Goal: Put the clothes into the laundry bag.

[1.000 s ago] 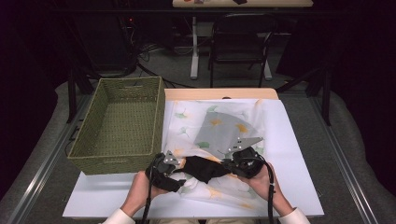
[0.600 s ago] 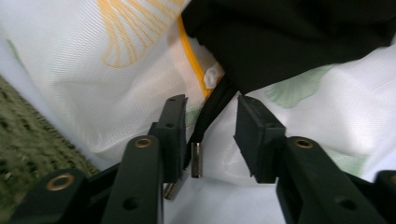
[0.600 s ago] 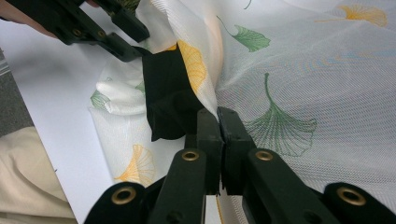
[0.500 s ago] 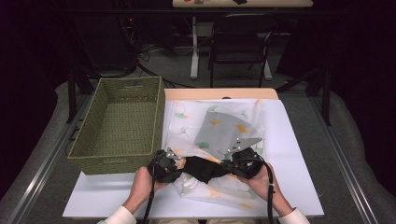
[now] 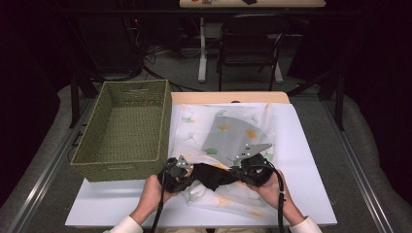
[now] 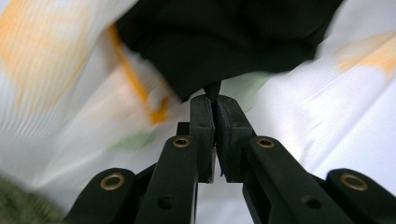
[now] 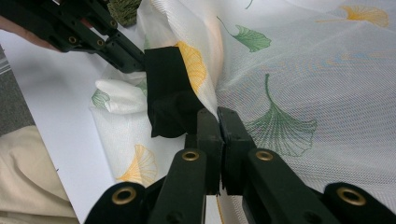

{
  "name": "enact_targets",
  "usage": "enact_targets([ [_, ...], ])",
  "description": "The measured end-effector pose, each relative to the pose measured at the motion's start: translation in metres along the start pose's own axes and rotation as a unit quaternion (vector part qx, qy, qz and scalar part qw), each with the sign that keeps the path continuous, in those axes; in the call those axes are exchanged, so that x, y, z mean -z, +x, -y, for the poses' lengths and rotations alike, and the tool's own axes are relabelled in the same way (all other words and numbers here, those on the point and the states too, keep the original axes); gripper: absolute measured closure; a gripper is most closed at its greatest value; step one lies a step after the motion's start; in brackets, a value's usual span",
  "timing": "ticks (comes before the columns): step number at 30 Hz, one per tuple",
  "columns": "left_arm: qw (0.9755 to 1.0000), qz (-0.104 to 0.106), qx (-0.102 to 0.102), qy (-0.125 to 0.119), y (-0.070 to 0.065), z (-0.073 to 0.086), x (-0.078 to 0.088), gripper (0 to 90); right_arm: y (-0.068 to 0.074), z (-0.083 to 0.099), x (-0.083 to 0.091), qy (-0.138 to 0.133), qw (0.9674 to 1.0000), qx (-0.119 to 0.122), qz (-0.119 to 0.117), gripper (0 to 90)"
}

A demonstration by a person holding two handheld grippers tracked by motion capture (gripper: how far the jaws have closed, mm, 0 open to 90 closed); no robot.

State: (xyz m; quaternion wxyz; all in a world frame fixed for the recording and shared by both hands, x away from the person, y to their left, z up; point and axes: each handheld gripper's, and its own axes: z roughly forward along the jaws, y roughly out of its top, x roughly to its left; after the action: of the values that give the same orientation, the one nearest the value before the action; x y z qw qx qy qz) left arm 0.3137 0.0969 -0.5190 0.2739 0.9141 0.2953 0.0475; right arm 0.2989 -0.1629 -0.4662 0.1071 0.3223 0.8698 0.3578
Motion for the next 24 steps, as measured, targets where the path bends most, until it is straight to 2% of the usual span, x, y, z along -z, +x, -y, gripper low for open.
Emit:
enact_targets([
  [4,0.9997,0.000,-0.012,-0.023,-0.010,-0.016,-0.005,85.7,0.001,0.000,-0.001,0.000,1.0000,-0.001,-0.001,88.4],
  [7,0.9986,-0.014,-0.016,-0.048,-0.015,-0.028,-0.010,85.7,0.003,-0.001,-0.002,-0.001,1.0000,-0.001,0.000,88.5],
  [12,0.9965,-0.031,-0.005,-0.077,-0.014,-0.042,-0.024,85.7,0.002,0.000,-0.003,0.000,1.0000,-0.003,-0.001,88.5],
  [14,0.9962,-0.029,0.002,-0.083,-0.012,-0.045,-0.030,85.7,0.001,0.001,-0.003,0.000,1.0000,-0.004,0.002,88.5],
  [16,0.9962,-0.033,0.002,-0.081,-0.011,-0.047,-0.037,85.5,0.000,0.002,-0.003,0.000,1.0000,-0.008,0.002,88.5],
  [17,0.9961,-0.028,0.007,-0.083,-0.011,-0.048,-0.040,85.3,0.000,0.002,-0.003,0.001,0.9999,-0.011,0.002,88.5],
  [18,0.9969,-0.024,0.005,-0.075,-0.011,-0.048,-0.043,85.1,-0.001,0.002,-0.004,0.002,1.0000,-0.009,0.002,88.5],
  [21,0.9978,-0.014,-0.006,-0.064,-0.014,-0.046,-0.038,78.8,-0.001,0.003,-0.004,0.004,0.9999,-0.009,0.002,88.5],
  [24,0.9980,-0.013,-0.009,-0.062,-0.014,-0.042,-0.027,67.2,-0.002,0.003,-0.002,0.002,1.0000,-0.008,0.004,88.4],
])
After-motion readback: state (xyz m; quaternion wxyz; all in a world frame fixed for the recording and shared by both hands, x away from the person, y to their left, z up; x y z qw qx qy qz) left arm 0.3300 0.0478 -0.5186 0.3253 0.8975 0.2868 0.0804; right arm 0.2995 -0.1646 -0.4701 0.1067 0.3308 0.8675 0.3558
